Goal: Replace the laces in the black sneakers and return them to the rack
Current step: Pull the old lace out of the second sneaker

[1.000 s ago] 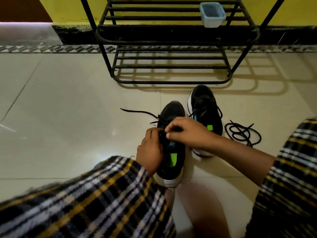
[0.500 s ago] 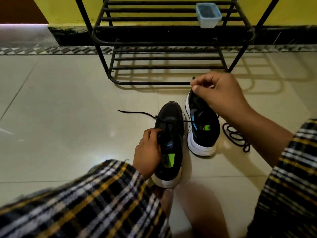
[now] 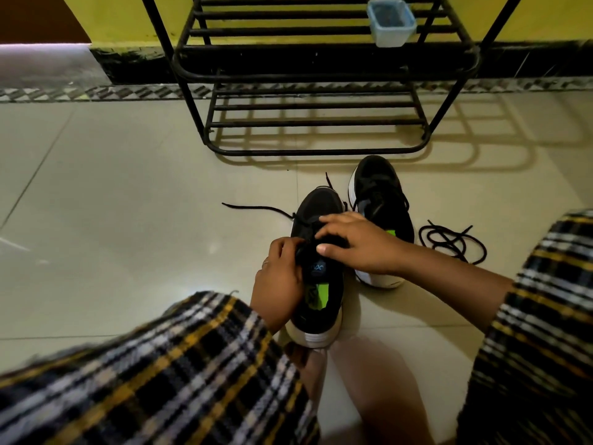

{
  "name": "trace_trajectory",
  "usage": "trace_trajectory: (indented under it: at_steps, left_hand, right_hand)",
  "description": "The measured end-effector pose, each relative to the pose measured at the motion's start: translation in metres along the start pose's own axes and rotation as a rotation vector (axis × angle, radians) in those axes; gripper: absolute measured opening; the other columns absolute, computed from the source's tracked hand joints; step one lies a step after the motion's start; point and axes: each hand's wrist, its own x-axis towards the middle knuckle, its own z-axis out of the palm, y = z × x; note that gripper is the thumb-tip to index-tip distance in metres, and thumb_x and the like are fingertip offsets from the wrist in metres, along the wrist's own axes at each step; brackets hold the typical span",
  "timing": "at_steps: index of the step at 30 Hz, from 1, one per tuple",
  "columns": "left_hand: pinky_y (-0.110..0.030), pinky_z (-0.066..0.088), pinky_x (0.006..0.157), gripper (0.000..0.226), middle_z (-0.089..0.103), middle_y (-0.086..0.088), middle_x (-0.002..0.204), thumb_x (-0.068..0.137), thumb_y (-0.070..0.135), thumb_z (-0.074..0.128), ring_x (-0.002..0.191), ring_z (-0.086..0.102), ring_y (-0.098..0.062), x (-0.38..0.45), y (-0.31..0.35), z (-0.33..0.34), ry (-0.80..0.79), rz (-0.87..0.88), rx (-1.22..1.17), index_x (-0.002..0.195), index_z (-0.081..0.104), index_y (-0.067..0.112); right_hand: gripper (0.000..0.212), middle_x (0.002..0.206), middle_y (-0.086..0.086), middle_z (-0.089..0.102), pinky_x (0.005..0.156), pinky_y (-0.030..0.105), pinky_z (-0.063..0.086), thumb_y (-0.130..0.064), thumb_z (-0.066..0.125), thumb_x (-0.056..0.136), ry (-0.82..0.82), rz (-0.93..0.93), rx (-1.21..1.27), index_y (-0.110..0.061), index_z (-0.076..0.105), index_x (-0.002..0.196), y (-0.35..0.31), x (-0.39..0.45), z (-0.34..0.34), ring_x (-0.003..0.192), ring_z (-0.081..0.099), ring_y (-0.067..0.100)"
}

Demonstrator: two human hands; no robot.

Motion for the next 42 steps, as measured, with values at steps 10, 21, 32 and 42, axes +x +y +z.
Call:
trace_trajectory:
  at_steps: [10,21,32,42]
  left_hand:
    - [-0.049,0.049,0.081,0.035,0.042,-0.007,0.132,0.094,0.011,0.042,0.102,0.055,-0.032,0.000,0.000,0.001,0.009,0.006,-0.008,0.129,0.045,0.014]
    - [-0.046,0.052,0.078,0.038,0.040,-0.003,0.136,0.092,0.010,0.044,0.100,0.058,-0.030,-0.001,-0.005,-0.002,0.022,0.026,0.017,0.130,0.044,0.019]
    - [-0.046,0.052,0.078,0.041,0.038,0.000,0.136,0.091,0.007,0.044,0.104,0.056,-0.029,-0.003,-0.007,-0.003,0.022,0.033,-0.008,0.130,0.044,0.020]
    - [-0.044,0.051,0.083,0.042,0.038,-0.003,0.138,0.092,0.006,0.043,0.106,0.056,-0.031,-0.002,-0.003,-0.001,0.012,0.034,-0.007,0.132,0.044,0.019]
  right_hand:
    - [0.041,0.128,0.003,0.046,0.099,0.041,0.032,-0.050,0.043,0.093,-0.117,0.097,-0.220,-0.018,0.053,0.117,-0.013,0.008,0.003,0.124,0.032,0.022]
    - [0.010,0.076,0.000,0.059,0.059,0.011,0.046,-0.003,0.063,0.086,0.091,0.105,0.730,-0.011,0.060,0.082,-0.023,-0.005,-0.029,0.070,0.056,0.006]
    - [0.029,0.072,-0.002,0.059,0.064,0.021,0.041,0.010,0.056,0.081,0.556,-0.017,1.070,-0.018,0.050,0.074,-0.037,-0.021,-0.092,0.074,0.058,0.012]
    - [0.009,0.101,0.007,0.061,0.076,0.032,0.046,-0.022,0.060,0.087,0.534,0.522,0.278,-0.019,0.061,0.096,0.005,-0.012,-0.078,0.097,0.056,0.025]
